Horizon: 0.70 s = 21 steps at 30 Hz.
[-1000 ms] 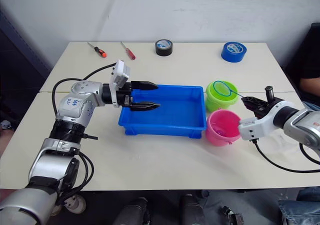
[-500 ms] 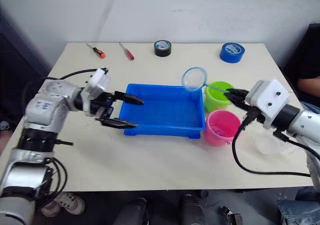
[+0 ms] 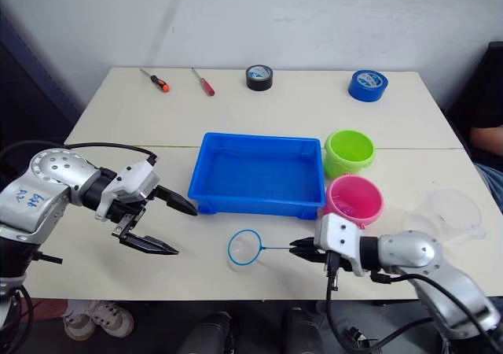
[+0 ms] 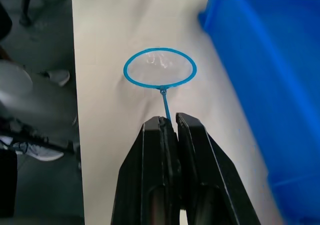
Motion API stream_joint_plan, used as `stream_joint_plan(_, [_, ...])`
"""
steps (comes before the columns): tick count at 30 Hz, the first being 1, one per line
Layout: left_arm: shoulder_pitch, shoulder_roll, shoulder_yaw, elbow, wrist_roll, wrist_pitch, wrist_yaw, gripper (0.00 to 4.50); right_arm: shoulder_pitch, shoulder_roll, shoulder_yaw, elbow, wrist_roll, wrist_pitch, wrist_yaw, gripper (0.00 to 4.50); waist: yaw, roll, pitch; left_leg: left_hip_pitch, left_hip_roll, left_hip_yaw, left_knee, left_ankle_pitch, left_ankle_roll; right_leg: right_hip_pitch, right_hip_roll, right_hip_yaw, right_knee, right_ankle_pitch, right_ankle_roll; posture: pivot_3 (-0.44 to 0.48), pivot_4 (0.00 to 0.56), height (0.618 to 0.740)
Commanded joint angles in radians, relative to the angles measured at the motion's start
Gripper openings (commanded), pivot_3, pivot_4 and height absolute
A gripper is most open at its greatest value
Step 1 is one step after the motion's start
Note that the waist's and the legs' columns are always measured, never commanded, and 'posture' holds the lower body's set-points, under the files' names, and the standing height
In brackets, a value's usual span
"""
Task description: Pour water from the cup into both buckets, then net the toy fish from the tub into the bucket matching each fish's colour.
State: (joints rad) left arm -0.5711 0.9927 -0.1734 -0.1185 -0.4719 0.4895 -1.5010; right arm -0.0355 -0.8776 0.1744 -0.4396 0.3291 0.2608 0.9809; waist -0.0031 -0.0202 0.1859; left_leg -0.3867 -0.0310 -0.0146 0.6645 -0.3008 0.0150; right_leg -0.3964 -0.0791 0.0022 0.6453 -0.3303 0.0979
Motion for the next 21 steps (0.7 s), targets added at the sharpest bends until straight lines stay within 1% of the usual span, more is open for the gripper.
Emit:
stream_joint_plan(1, [-0.006,0.007,0.052,-0.013,-0.031,-0.001,-0.026,4.5,-0.001,-0.004,-0.002,0.018,-0.051,-0.035,0.01,1.17,0.001,0.0,0.0,0.0,0.0,0.0,0.0,0.0,0.0,0.0,0.0,0.0,0.0,0.0,0.0,0.0,0.15,0.736])
stream_joint_plan(3, [-0.014,-0.006,0.062,0.003,-0.039,0.003,-0.018,4.5,0.031,-0.02,-0.043,0.012,-0.049,-0.028,0.004,2.07,0.002,0.0,0.0,0.0,0.0,0.0,0.0,0.0,0.0,0.0,0.0,0.0,0.0,0.0,0.0,0.0,0.15,0.736])
stream_joint_plan(4, [-0.02,-0.015,0.068,0.011,-0.048,0.016,-0.011,4.5,0.057,-0.031,-0.093,-0.005,-0.031,-0.01,-0.003,2.6,0.002,0.0,0.0,0.0,0.0,0.0,0.0,0.0,0.0,0.0,0.0,0.0,0.0,0.0,0.0,0.0,0.15,0.736])
stream_joint_plan(5, [-0.027,-0.022,0.073,0.017,-0.058,0.028,-0.007,4.5,0.088,-0.044,-0.153,-0.028,-0.003,0.009,-0.003,3.02,0.004,0.0,0.0,0.0,0.0,0.0,0.0,0.0,0.0,0.0,0.0,0.0,0.0,0.0,0.0,0.0,0.15,0.736])
stream_joint_plan(7, [-0.038,-0.035,0.084,0.029,-0.078,0.054,-0.005,4.5,0.161,-0.062,-0.294,-0.085,0.066,0.069,-0.002,4.02,0.013,0.0,0.0,-0.001,0.0,-0.001,0.001,0.0,0.0,0.0,0.0,-0.001,0.0,0.0,0.0,0.0,0.15,0.736])
stream_joint_plan(8, [-0.046,-0.045,0.092,0.042,-0.085,0.063,-0.002,4.5,0.211,-0.067,-0.394,-0.117,0.112,0.11,0.008,4.47,0.017,0.0,0.0,-0.001,0.0,-0.001,0.001,0.0,0.0,0.001,0.0,-0.001,0.0,0.0,0.0,0.0,0.15,0.736])
stream_joint_plan(9, [-0.054,-0.056,0.1,0.058,-0.09,0.072,0.003,4.5,0.267,-0.069,-0.499,-0.145,0.151,0.15,0.022,4.47,0.021,0.0,0.0,-0.001,0.0,-0.001,0.001,0.0,0.0,0.001,0.0,-0.001,-0.001,0.0,0.0,0.0,0.15,0.736])
stream_joint_plan(11, [-0.087,-0.085,0.118,0.118,-0.104,0.102,0.02,4.5,0.401,-0.047,-0.785,-0.17,0.227,0.242,0.071,4.47,0.028,0.0,0.0,0.0,0.0,-0.001,0.001,0.0,0.0,0.002,0.0,-0.002,-0.001,0.0,0.0,0.0,0.15,0.736])
stream_joint_plan(13, [-0.112,-0.102,0.133,0.168,-0.107,0.118,0.026,4.5,0.484,-0.024,-0.98,-0.167,0.282,0.306,0.095,4.47,0.031,0.0,0.0,0.0,0.0,-0.002,0.001,-0.001,0.001,0.002,0.0,-0.003,0.0,0.0,0.0,0.0,0.15,0.736])
stream_joint_plan(14, [-0.124,-0.108,0.136,0.191,-0.101,0.116,0.027,4.5,0.509,-0.014,-1.056,-0.156,0.298,0.327,0.098,4.47,0.031,-0.001,0.0,0.001,0.0,-0.002,0.001,-0.001,0.002,0.003,0.001,-0.003,-0.001,0.0,0.0,0.0,0.15,0.736])
stream_joint_plan(16, [-0.136,-0.112,0.132,0.218,-0.081,0.102,0.022,4.5,0.544,-0.001,-1.154,-0.147,0.323,0.35,0.105,4.47,0.027,-0.001,0.0,0.001,0.0,-0.002,0.001,-0.003,0.004,0.004,0.0,-0.002,-0.001,0.0,0.0,0.0,0.15,0.736])
stream_joint_plan(18, [-0.149,-0.118,0.123,0.241,-0.064,0.086,0.012,4.5,0.583,0.012,-1.224,-0.147,0.333,0.365,0.118,4.47,0.02,-0.001,0.0,0.002,0.0,-0.001,0.0,-0.003,0.005,0.004,0.0,-0.001,-0.001,0.0,0.0,0.0,0.15,0.736])
stream_joint_plan(21, [-0.168,-0.129,0.116,0.273,-0.055,0.062,-0.019,4.5,0.63,0.036,-1.272,-0.158,0.333,0.365,0.125,4.47,0.016,-0.001,0.0,0.002,0.0,-0.001,-0.001,-0.003,0.005,0.004,0.0,-0.001,-0.001,0.0,0.0,0.0,0.15,0.736])
